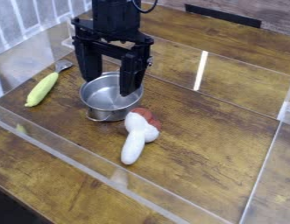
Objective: Put the mushroom in the silver pot
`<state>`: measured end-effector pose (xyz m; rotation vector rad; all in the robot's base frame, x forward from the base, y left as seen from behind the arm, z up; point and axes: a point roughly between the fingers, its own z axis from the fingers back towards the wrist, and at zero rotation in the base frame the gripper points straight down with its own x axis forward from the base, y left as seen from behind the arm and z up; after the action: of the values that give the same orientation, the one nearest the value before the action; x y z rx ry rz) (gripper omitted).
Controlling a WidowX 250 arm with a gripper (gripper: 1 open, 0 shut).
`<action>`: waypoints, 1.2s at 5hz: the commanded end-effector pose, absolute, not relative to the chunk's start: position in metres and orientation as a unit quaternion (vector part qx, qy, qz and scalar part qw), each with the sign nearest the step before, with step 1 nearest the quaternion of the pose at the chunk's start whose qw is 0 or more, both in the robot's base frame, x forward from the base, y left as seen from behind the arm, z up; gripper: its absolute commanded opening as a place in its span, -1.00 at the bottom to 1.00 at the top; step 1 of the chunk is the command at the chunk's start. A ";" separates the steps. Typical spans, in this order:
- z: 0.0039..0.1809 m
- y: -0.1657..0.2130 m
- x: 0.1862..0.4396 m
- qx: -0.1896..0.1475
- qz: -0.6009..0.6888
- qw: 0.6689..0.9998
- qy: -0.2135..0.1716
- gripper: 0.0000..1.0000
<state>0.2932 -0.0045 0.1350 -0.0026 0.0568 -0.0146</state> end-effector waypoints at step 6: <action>0.048 -0.014 0.320 -0.001 -0.082 0.995 0.058 1.00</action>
<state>0.3118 -0.0129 0.0351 -0.0093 0.1687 -0.1561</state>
